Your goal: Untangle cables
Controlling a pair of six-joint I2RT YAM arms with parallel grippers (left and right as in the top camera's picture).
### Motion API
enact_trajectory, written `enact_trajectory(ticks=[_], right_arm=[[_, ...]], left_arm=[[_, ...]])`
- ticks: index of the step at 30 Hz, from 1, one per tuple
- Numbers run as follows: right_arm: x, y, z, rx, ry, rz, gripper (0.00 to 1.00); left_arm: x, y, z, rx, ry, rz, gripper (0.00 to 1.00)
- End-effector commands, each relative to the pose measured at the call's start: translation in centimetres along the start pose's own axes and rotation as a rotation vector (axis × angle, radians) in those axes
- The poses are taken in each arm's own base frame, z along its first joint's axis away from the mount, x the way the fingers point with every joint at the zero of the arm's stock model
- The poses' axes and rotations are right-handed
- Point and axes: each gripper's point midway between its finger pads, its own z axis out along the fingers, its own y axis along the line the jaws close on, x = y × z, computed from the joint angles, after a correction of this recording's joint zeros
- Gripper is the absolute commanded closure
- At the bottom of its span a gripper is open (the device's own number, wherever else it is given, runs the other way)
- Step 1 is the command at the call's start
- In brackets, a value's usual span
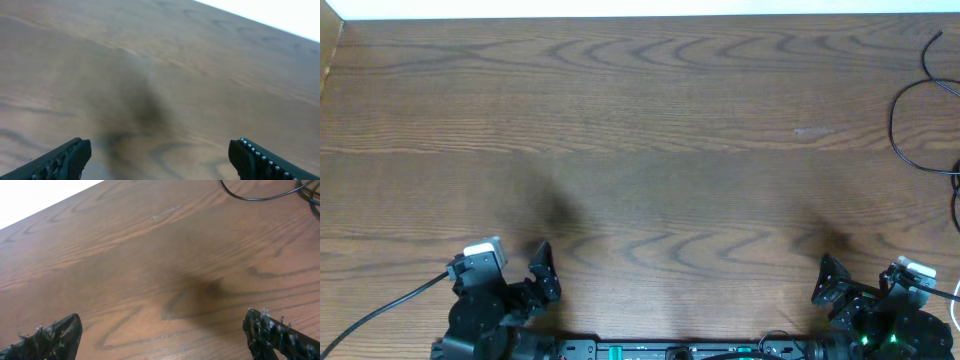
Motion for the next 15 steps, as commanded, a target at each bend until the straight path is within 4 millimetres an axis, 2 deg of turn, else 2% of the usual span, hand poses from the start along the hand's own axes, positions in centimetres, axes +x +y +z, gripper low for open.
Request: enact_trajectory(ticks=[1, 10, 15], right_arm=[[0.11, 0.11, 0.05, -0.009, 0.001, 0.009, 0.01], [0.11, 0.10, 0.05, -0.008, 0.001, 0.009, 0.01], [0.12, 0.10, 0.05, -0.008, 0.001, 0.009, 0.01]], left_arm=[[0.05, 0.61, -0.24, -0.023, -0.017, 0.006, 0.07], [0.69, 0.93, -0.23, 0.012, -0.098, -0.014, 0.07], [0.20, 0.85, 0.28, 0.009, -0.125, -0.028, 0.07]])
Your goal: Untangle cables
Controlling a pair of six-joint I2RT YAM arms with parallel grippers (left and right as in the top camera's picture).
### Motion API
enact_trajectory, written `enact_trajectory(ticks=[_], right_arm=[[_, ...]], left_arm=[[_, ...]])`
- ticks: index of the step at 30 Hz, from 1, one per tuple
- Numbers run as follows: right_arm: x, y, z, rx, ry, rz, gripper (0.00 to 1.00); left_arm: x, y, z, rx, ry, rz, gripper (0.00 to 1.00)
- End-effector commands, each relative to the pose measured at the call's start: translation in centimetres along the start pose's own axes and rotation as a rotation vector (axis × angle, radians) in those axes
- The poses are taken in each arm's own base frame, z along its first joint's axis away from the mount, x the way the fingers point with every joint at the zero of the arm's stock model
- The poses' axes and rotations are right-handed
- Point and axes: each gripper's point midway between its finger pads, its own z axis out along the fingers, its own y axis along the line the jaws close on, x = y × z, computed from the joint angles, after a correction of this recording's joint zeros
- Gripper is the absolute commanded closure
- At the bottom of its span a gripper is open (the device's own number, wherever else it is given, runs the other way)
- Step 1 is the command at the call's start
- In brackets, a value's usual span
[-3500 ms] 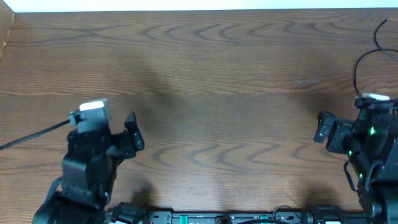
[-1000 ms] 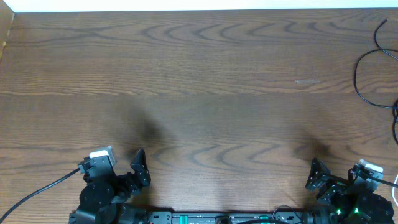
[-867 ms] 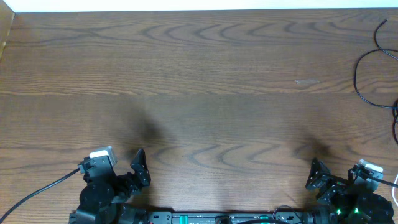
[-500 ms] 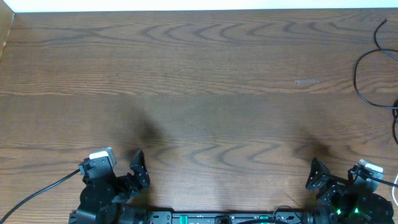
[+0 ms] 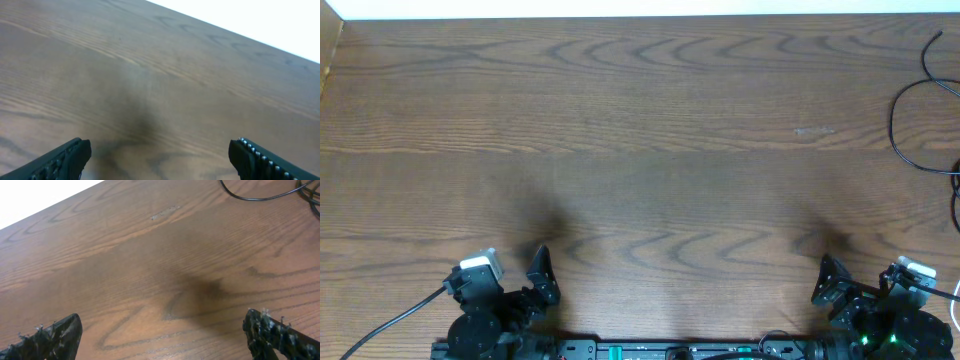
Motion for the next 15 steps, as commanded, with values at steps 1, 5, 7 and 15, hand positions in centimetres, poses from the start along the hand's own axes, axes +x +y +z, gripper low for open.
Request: enact_trajectory(ticks=[1, 5, 7, 15], right_arm=[[0.1, 0.1, 0.0, -0.008, 0.001, 0.009, 0.01], [0.1, 0.1, 0.0, -0.008, 0.001, 0.009, 0.01], [0.1, 0.1, 0.0, -0.008, 0.001, 0.009, 0.01], [0.1, 0.1, 0.0, -0.008, 0.001, 0.009, 0.01]], left_arm=[[-0.5, 0.2, 0.3, -0.014, -0.032, 0.003, 0.07], [-1.5, -0.1, 0.3, -0.004, -0.075, -0.007, 0.07], [-1.8, -0.3, 0.5, 0.002, -0.095, -0.012, 0.07], [-0.8, -0.7, 4.2, 0.019, -0.130, -0.021, 0.07]])
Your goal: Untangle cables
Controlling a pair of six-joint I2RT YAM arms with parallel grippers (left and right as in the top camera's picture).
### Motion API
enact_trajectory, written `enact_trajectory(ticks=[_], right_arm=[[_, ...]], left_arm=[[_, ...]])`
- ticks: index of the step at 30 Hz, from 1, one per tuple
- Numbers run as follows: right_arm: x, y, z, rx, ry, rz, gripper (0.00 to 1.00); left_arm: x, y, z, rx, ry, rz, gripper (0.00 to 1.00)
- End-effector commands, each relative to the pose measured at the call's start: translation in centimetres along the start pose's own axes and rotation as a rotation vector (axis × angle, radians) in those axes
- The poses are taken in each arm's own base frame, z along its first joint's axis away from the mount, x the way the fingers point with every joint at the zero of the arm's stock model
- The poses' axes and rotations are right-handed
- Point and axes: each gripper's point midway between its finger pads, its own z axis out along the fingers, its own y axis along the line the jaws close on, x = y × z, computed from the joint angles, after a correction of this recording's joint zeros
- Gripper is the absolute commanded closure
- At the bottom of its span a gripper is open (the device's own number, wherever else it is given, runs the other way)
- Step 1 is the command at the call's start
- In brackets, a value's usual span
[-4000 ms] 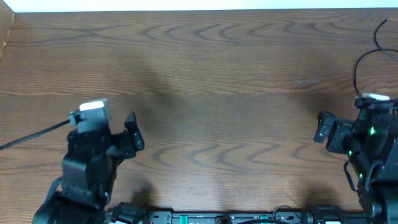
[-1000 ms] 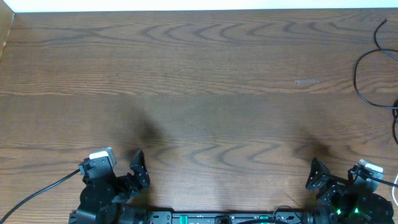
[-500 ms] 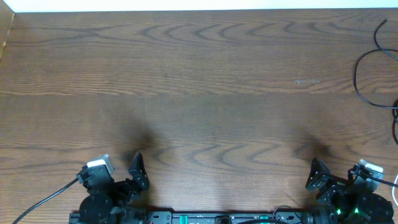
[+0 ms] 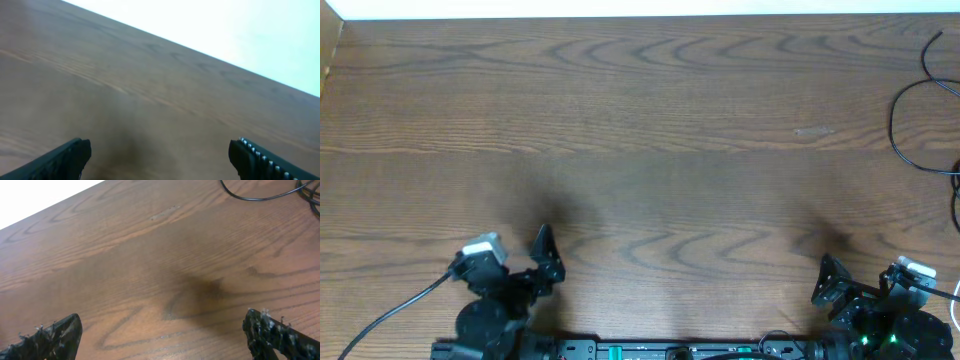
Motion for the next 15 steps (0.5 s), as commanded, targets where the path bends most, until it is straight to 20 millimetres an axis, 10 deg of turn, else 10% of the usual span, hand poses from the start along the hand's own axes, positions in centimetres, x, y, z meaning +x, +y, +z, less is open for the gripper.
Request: enact_trajectory(ticks=[1, 15], right_arm=[[0.1, 0.1, 0.0, -0.008, 0.001, 0.009, 0.01], [0.1, 0.1, 0.0, -0.009, 0.001, 0.009, 0.01]], left_arm=[[1.3, 0.5, 1.6, -0.015, -0.003, 0.012, 0.07], [3.9, 0.8, 4.9, -0.001, -0.032, 0.004, 0.07]])
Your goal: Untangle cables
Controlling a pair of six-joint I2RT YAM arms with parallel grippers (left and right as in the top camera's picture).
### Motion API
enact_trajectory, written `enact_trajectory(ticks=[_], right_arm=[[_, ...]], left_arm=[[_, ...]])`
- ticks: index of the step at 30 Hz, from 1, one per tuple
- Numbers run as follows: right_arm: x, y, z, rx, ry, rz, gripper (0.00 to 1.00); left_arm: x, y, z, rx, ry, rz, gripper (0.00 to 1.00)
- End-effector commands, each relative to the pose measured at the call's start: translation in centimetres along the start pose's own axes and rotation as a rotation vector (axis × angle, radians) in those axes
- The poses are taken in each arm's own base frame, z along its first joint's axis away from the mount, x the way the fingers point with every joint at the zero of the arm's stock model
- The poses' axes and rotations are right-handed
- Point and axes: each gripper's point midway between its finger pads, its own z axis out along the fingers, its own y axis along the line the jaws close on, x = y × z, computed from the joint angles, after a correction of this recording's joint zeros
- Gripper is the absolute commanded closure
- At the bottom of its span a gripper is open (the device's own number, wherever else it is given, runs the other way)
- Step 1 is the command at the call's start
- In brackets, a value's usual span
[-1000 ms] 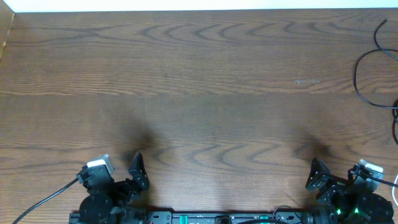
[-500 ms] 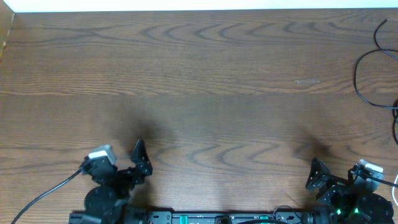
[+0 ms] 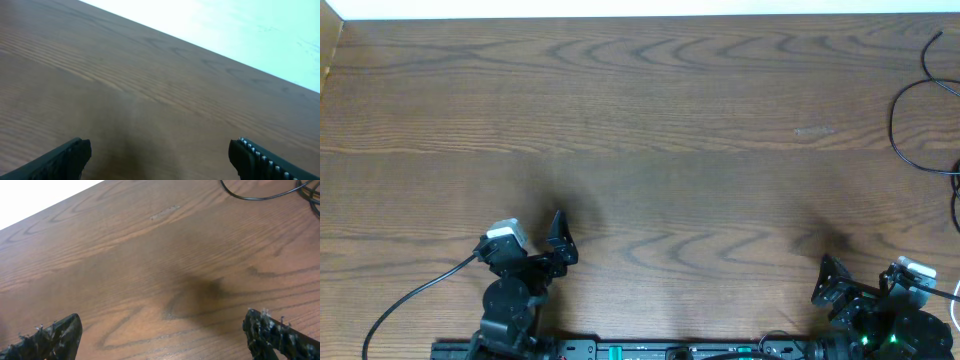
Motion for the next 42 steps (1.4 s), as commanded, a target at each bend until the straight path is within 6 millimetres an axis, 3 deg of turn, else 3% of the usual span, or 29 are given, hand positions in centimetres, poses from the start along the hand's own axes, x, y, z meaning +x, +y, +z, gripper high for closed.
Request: enact_trajectory(ticks=[1, 14, 22, 31, 42], right_arm=[[0.1, 0.1, 0.0, -0.008, 0.000, 0.005, 0.01], [0.1, 0.1, 0.0, -0.008, 0.000, 0.005, 0.01], [0.1, 0.1, 0.0, -0.008, 0.000, 0.005, 0.01], [0.1, 0.1, 0.0, -0.008, 0.000, 0.005, 0.01], [0.1, 0.1, 0.0, -0.008, 0.000, 0.005, 0.01]], left_arm=[[0.5, 0.4, 0.6, -0.009, -0.015, 0.008, 0.07], [1.2, 0.4, 1.8, 0.009, -0.057, -0.003, 0.07], [1.2, 0.4, 1.8, 0.007, -0.058, 0.118, 0.07], [-0.5, -0.6, 2.2, 0.058, -0.179, 0.082, 0.07], [0.5, -0.2, 2.4, 0.043, -0.138, 0.092, 0.07]])
